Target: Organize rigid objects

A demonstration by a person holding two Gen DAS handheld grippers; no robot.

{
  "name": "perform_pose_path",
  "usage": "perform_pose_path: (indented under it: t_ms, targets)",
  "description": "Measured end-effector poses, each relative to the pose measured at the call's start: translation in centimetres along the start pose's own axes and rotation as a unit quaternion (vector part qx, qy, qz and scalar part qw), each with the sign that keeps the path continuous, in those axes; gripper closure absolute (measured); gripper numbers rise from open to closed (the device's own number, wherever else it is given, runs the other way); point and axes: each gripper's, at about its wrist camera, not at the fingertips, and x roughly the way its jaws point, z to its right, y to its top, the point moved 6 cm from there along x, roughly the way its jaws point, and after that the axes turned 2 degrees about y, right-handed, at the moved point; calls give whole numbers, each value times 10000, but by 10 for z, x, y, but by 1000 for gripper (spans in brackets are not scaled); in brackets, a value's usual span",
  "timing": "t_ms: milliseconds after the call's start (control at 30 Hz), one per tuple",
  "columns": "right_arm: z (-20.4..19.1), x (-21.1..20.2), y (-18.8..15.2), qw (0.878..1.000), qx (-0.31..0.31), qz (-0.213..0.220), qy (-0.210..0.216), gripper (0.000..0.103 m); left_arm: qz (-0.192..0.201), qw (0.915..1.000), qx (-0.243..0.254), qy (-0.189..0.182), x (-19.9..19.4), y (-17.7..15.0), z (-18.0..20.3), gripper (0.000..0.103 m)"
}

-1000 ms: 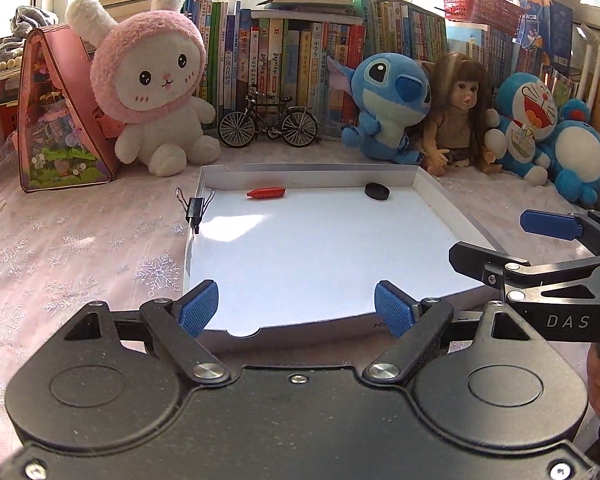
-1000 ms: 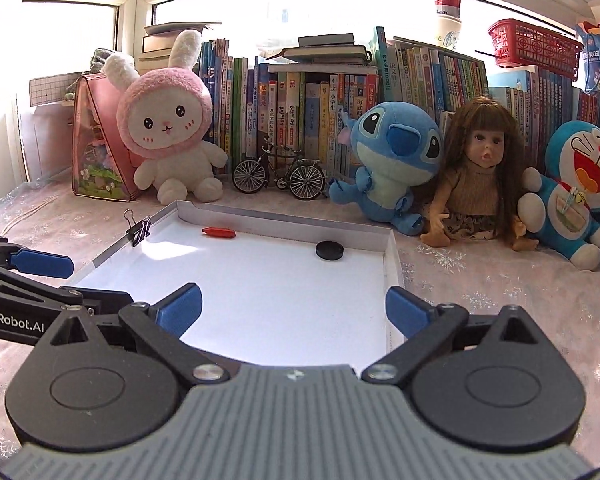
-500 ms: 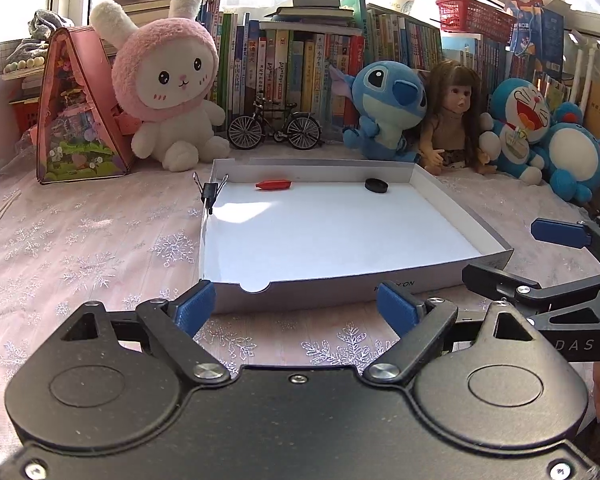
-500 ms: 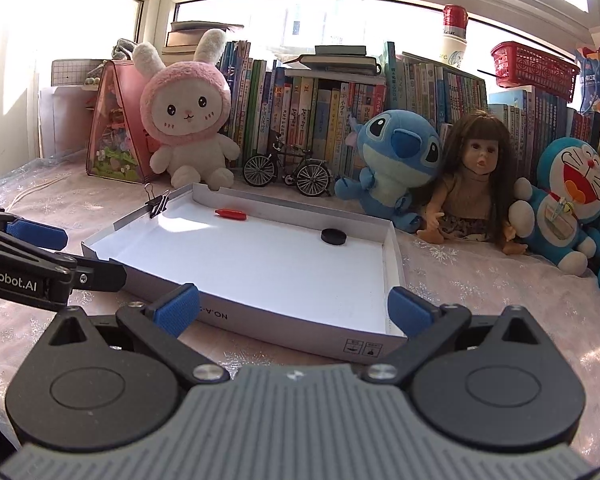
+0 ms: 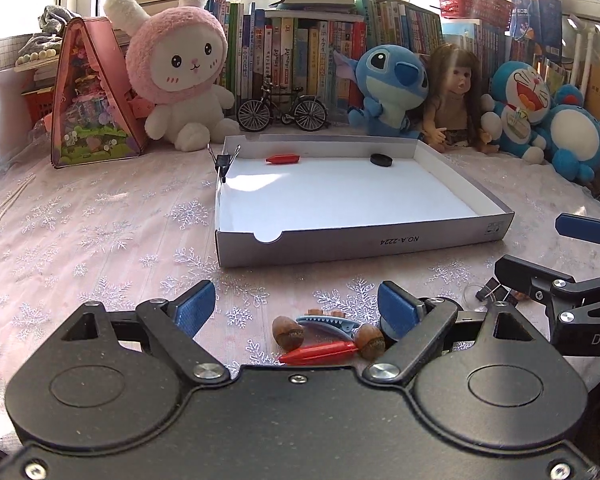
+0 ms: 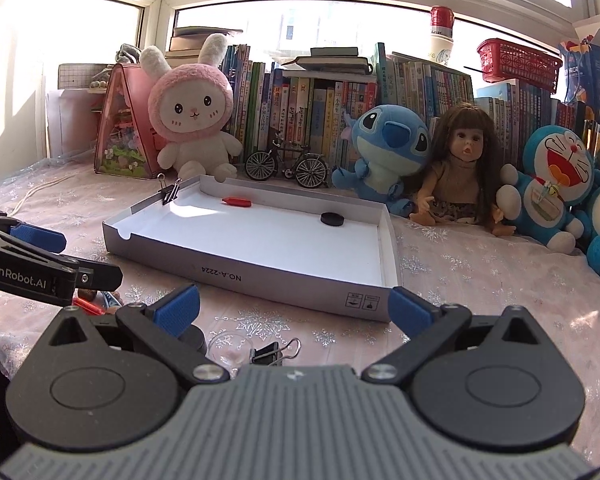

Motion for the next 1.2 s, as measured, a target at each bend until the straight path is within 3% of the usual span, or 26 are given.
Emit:
perform_pose_path:
  t_ms: [500, 667, 833, 1133, 1200]
  targets:
    - [0, -8, -19, 9994, 272, -219, -30, 0, -123, 9998, 99, 125, -10, -18, -1, 22]
    - [0, -9, -23, 9988, 389, -297, 34, 0, -222, 9997, 54, 91, -10, -22, -2, 31]
    - [-2, -10, -25, 9987, 393, -318, 65, 0, -307, 9995, -20, 16, -12, -25, -4, 50]
    - [-3, -8, -28, 9980, 424, -436, 142, 3, -391, 9992, -37, 7, -11, -27, -5, 62]
    - [-4, -8, -28, 9982, 388, -446, 114, 8, -395, 9992, -62, -29, -12, -27, -5, 63]
